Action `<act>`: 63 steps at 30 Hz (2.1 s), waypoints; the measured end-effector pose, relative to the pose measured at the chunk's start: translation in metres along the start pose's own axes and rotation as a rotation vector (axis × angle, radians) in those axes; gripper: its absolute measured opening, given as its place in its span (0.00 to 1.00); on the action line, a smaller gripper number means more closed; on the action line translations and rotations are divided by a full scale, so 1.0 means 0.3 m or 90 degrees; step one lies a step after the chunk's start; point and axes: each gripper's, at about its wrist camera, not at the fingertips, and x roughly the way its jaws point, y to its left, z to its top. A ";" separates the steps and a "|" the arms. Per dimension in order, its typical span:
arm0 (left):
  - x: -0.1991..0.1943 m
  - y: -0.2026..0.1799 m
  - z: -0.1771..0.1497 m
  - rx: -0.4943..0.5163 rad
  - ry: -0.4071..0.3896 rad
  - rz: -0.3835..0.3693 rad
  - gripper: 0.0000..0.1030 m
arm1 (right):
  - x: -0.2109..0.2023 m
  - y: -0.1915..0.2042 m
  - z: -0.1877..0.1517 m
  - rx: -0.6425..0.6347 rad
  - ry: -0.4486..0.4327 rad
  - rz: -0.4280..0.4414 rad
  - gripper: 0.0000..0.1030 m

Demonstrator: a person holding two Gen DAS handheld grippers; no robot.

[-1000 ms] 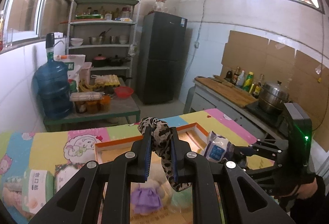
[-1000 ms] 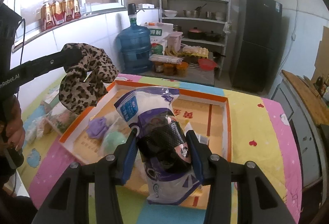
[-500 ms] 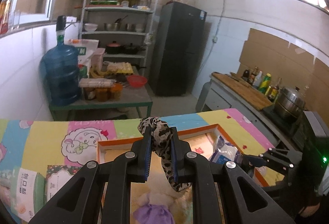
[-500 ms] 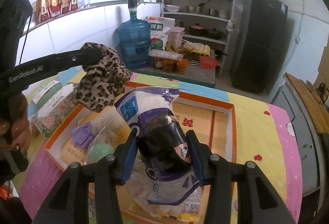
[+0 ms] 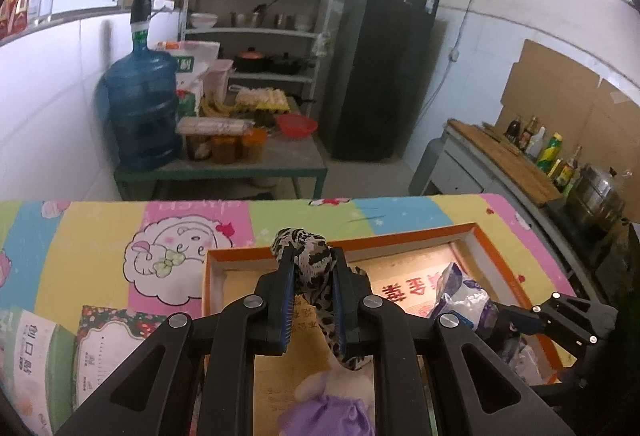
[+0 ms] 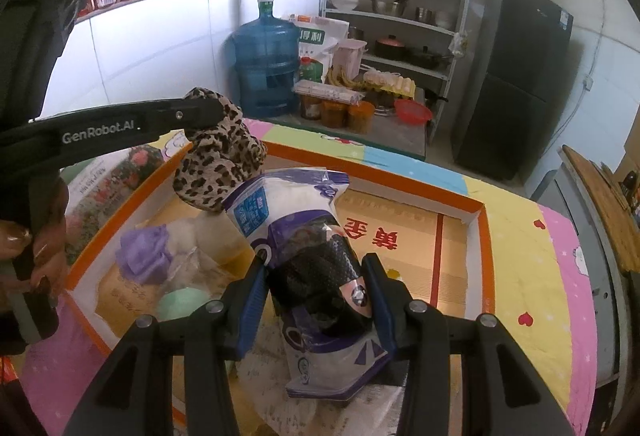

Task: Organize soft objects
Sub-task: 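Lower both items into the box and open both grippers, then withdraw both grippers from the box toward the tissue pack and clear bag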

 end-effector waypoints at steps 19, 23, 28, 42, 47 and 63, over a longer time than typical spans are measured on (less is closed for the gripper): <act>0.013 0.008 -0.018 -0.004 0.032 0.011 0.66 | 0.041 0.034 0.005 -0.017 0.010 -0.029 0.54; -0.020 0.007 -0.015 -0.006 0.022 0.004 0.67 | 0.024 0.034 0.000 -0.016 0.006 -0.033 0.64; -0.080 0.003 -0.010 -0.001 0.002 -0.002 0.67 | -0.020 0.029 -0.007 -0.007 -0.006 -0.041 0.64; -0.285 0.023 -0.017 0.025 -0.055 -0.010 0.67 | -0.171 0.082 -0.018 0.011 -0.050 -0.052 0.64; -0.366 0.057 -0.040 0.032 -0.074 -0.002 0.67 | -0.210 0.118 -0.023 0.030 -0.064 -0.037 0.64; -0.579 0.262 -0.178 0.006 -0.098 0.052 0.67 | -0.261 0.370 -0.043 0.057 -0.097 0.069 0.64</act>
